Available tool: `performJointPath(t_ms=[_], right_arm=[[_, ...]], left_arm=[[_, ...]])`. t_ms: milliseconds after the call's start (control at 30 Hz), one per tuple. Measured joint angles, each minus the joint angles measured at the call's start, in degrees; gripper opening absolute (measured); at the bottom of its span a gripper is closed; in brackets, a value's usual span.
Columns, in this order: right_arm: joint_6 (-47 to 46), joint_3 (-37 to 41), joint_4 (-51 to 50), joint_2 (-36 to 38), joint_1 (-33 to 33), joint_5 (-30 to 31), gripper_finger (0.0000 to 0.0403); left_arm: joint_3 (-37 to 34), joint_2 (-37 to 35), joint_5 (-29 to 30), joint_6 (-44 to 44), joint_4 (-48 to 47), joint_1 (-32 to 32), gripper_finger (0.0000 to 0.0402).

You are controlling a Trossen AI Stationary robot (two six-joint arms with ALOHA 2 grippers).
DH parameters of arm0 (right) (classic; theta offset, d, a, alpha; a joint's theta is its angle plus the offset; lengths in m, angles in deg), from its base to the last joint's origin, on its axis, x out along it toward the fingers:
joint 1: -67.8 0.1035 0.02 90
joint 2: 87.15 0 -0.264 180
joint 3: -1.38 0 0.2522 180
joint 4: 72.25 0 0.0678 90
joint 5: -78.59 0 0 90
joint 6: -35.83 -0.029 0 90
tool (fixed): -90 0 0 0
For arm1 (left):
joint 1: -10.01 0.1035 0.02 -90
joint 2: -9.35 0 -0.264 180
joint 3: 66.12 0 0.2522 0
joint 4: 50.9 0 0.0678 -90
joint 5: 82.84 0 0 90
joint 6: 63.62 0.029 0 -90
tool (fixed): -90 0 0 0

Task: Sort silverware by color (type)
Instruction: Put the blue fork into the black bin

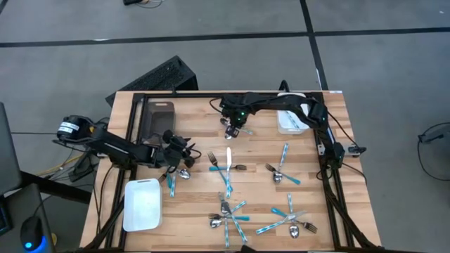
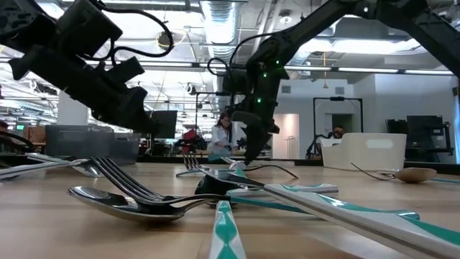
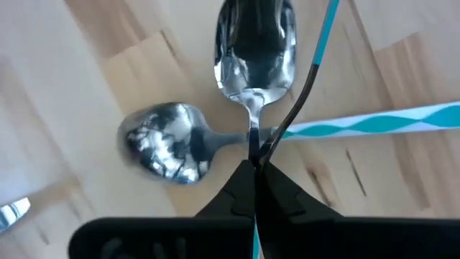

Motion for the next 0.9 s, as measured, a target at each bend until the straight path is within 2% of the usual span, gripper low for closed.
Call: performJointPath(t_ms=[167, 267, 333, 400, 600, 767, 900], right_arm=[[0.87, 0.23, -1.17, 4.05, 0.64, -0.04, 0.0026], [0.42, 4.42, 3.64, 8.00, 1.94, 0.03, 0.0023], [-0.85, 10.34, 11.62, 11.59, 3.56, 0.11, 0.0023], [-2.69, 18.24, 22.29, 15.80, 6.05, 0.97, 0.0023], [-3.48, 38.18, 55.75, 24.34, 16.53, 10.44, 0.0023], [0.70, 46.46, 79.96, 25.84, 24.03, 12.41, 0.0023], [4.43, 48.73, 89.15, 25.12, 27.45, 12.45, 0.0023]], left_arm=[[-0.07, -7.05, 0.64, -1.12, -5.74, 0.00, 0.0130], [-0.07, -9.34, -1.22, 2.58, 0.69, 0.94, 0.0130], [-0.04, -9.12, -6.91, 7.26, 7.64, 2.36, 0.0130], [-0.02, -8.38, -10.21, 6.98, 12.26, 2.99, 0.0130], [-0.04, -6.62, -11.46, 10.22, 20.98, 3.69, 0.0130], [1.07, -0.36, -20.39, 20.11, 33.42, 3.29, 0.0130], [6.17, 6.38, -25.21, 24.80, 36.82, 2.59, 0.0130]])
